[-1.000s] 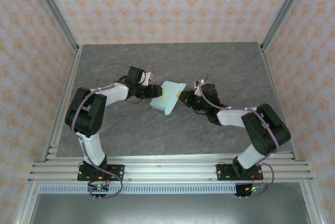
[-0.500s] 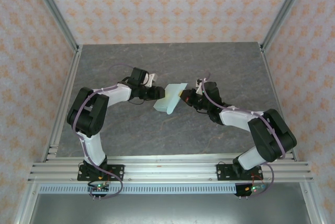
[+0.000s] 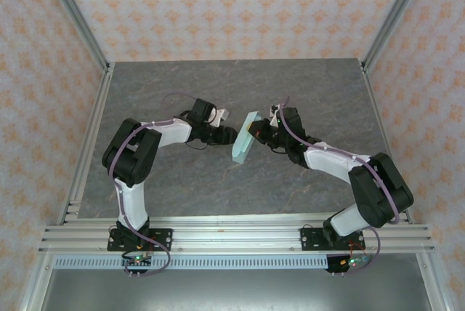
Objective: Fold the paper box
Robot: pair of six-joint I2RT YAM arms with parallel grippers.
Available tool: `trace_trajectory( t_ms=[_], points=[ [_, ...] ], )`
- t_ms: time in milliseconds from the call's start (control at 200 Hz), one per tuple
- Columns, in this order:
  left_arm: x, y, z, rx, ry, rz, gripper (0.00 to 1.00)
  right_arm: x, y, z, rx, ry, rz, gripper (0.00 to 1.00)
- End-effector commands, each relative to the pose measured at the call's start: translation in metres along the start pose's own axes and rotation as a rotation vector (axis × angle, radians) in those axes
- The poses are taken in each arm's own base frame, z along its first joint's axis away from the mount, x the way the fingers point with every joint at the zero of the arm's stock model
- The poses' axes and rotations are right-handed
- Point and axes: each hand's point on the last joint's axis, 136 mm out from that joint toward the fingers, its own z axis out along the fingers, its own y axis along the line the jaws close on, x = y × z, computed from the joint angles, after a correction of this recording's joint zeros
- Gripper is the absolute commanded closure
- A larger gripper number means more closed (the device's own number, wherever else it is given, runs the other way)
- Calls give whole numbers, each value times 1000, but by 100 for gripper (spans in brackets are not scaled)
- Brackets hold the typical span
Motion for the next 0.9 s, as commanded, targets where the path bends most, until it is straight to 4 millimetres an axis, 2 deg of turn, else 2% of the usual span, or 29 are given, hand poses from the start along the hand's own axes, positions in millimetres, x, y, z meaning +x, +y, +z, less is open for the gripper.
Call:
trace_trajectory(
  t_ms=[0, 65, 85, 150, 260, 350, 435, 510, 626, 896],
  points=[
    [4, -1, 0, -26, 17, -13, 43, -5, -10, 2, 85, -33, -36, 96],
    [1, 8, -4, -85, -8, -18, 42, -4, -14, 2, 112, -33, -43, 96],
    [-5, 4, -13, -98, -42, -4, 41, -3, -16, 1, 120, -31, -46, 96],
    [-13, 11, -28, -173, -109, 1, 40, -3, -20, 1, 144, -36, -49, 96],
    [-22, 19, -67, -297, -273, 20, 38, -1, -26, 2, 162, -33, -45, 96],
    [-16, 3, -90, -265, -387, 78, 33, 0, -27, 3, 165, -30, -46, 96],
    [-5, -27, -102, -196, -468, 195, 28, -1, -28, 3, 171, -29, -48, 96],
    [12, -51, -103, -160, -503, 326, 23, -1, -29, 4, 174, -29, -48, 96],
    [28, -75, -100, -128, -519, 470, 18, 0, -29, 6, 174, -23, -49, 96],
    [29, -87, -69, -205, -459, 611, 15, 0, -28, 6, 169, -25, -48, 96]
  ],
)
